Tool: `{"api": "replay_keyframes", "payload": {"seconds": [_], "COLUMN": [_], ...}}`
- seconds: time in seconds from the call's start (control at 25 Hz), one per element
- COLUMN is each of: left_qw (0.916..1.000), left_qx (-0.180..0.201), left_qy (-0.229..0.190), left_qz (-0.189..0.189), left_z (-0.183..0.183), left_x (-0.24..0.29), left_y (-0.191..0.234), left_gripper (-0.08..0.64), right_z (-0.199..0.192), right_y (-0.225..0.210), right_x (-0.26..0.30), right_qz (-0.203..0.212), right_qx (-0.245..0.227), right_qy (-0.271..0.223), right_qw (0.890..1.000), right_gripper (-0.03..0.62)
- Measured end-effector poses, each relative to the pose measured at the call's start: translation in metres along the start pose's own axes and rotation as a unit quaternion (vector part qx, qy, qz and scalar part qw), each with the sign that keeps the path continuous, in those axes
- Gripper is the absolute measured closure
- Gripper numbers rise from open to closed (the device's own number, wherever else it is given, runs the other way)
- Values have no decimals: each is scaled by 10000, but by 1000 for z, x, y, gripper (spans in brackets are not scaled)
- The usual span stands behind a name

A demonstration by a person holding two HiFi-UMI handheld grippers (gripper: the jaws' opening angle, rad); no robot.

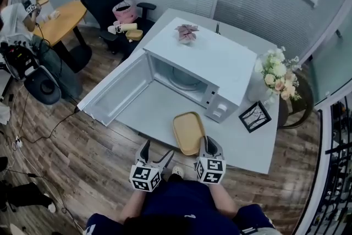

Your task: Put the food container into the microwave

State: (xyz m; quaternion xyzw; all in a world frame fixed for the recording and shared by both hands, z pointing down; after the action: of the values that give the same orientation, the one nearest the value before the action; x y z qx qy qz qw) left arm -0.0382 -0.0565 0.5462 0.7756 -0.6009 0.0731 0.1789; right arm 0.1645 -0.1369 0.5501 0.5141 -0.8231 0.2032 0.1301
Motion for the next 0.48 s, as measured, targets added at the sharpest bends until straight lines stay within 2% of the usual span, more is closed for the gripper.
{"api": "replay_keyframes", "payload": {"seconds": [0.24,0.48], "left_qw": [9999,9997], "left_qx": [-87,-102], "left_qy": [105,183], "left_qz": [100,81], "left_z": [-2,-1], "left_x": [10,16], "left_y": [2,8], "left_gripper": [132,132], "right_z": [0,1], "right_y": [-3,-10], "right_x": [9,13], "right_qz": [15,-270], "right_qx": [-31,-12], "right_qy": [97,114], "right_qw": [9999,9996], "right_gripper": [561,560]}}
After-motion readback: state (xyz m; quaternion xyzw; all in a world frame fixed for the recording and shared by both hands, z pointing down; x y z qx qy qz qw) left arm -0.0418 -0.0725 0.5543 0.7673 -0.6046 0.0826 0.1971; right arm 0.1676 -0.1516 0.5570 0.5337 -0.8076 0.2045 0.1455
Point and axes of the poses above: the fingertips, and each gripper's own axes: x forward along the fingers, y to its left, z out of its top, the point moved 6 cm from there along -x, backward along the fingers, and after that the axes turned 4 degrees about x, right-handed, at the moved point
